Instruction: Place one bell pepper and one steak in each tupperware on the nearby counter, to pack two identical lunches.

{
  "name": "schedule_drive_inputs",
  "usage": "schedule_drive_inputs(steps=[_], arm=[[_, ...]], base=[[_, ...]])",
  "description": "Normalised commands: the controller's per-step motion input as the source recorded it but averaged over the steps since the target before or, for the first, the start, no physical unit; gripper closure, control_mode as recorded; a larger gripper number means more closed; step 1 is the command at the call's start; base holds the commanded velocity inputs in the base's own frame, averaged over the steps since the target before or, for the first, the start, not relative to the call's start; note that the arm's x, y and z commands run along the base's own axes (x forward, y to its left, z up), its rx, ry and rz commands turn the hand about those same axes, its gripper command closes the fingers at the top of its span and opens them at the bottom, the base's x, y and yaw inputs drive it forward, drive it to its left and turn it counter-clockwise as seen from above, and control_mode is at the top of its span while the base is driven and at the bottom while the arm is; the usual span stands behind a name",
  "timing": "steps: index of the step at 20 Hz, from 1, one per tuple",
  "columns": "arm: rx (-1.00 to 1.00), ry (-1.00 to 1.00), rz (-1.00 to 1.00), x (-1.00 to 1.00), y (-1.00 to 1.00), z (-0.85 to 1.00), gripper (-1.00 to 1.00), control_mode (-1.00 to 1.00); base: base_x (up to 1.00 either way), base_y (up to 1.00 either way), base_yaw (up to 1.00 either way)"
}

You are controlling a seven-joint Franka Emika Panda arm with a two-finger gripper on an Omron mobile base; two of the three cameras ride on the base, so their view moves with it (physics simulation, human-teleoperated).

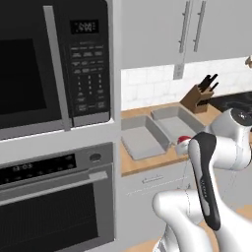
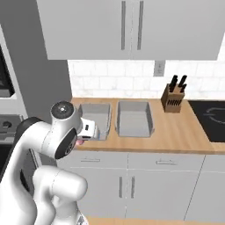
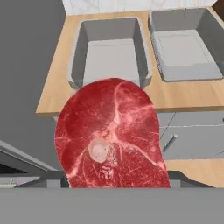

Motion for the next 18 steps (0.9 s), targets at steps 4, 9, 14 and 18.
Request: schedule_drive_inputs(steps=[4, 9, 14, 18], arm=[[0.00, 0.00, 0.00, 0.00, 0.00, 0.00, 1.00, 1.00], [0.00, 0.00, 0.00, 0.00, 0.00, 0.00, 1.00, 1.00], [0.00, 0.00, 0.00, 0.00, 0.00, 0.00, 1.00, 1.00], [0.00, 0.00, 0.00, 0.00, 0.00, 0.00, 1.00, 1.00]], base=[[1.00, -0.65, 0.16], [1.00, -0.45, 0.15], [1.00, -0.62, 0.20], [0.94, -0.88, 0.28]])
